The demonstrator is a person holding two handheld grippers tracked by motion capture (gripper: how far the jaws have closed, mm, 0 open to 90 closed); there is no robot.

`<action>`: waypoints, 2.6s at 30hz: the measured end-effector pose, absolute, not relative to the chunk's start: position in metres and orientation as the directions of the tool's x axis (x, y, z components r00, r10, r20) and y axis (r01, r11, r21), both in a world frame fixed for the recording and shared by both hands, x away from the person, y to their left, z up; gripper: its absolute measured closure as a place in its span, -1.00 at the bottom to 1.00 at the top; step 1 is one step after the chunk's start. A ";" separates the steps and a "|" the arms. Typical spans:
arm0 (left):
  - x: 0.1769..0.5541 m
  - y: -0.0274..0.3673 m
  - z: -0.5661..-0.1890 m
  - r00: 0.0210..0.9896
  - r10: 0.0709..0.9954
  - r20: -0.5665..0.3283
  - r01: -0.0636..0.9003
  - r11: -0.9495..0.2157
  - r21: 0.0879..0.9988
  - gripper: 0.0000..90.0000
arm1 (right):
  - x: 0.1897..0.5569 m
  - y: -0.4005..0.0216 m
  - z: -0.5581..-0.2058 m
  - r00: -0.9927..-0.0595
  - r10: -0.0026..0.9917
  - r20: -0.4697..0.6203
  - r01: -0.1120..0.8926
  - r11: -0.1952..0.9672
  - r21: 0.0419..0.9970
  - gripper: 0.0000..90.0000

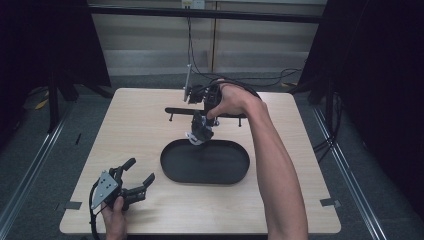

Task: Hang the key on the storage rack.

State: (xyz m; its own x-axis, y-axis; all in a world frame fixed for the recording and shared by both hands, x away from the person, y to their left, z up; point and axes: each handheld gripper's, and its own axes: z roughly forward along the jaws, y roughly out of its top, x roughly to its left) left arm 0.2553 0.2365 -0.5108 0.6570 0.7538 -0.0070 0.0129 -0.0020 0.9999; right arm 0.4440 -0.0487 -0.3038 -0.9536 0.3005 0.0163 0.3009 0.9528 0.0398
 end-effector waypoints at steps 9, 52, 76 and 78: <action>0.255 0.236 -0.511 0.660 0.751 -0.008 0.014 -0.001 1.000 -0.66 | 0.447 -0.053 -0.304 -0.948 0.317 0.018 0.317 0.947 0.054 0.92; 0.255 0.237 -0.511 0.661 0.750 -0.006 0.014 -0.004 1.000 -0.66 | 0.433 -0.071 -0.295 -0.927 0.369 0.060 0.371 0.888 0.270 0.27; 0.255 0.237 -0.511 0.662 0.749 -0.004 0.017 -0.010 1.000 -0.66 | 0.362 -0.106 -0.312 -0.929 0.365 0.057 0.338 0.778 0.530 -0.22; 0.255 0.237 -0.511 0.662 0.749 -0.004 0.017 -0.009 1.000 -0.66 | 0.356 -0.110 -0.316 -0.928 0.370 0.050 0.334 0.765 0.551 -0.23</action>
State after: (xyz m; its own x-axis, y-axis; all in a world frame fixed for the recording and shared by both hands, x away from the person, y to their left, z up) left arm 0.2552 0.2370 -0.5107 0.6623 0.7493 -0.0044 0.0165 -0.0087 0.9998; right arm 0.3560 -0.1102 -0.3156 -0.9277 0.3699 0.0497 0.3345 0.7648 0.5506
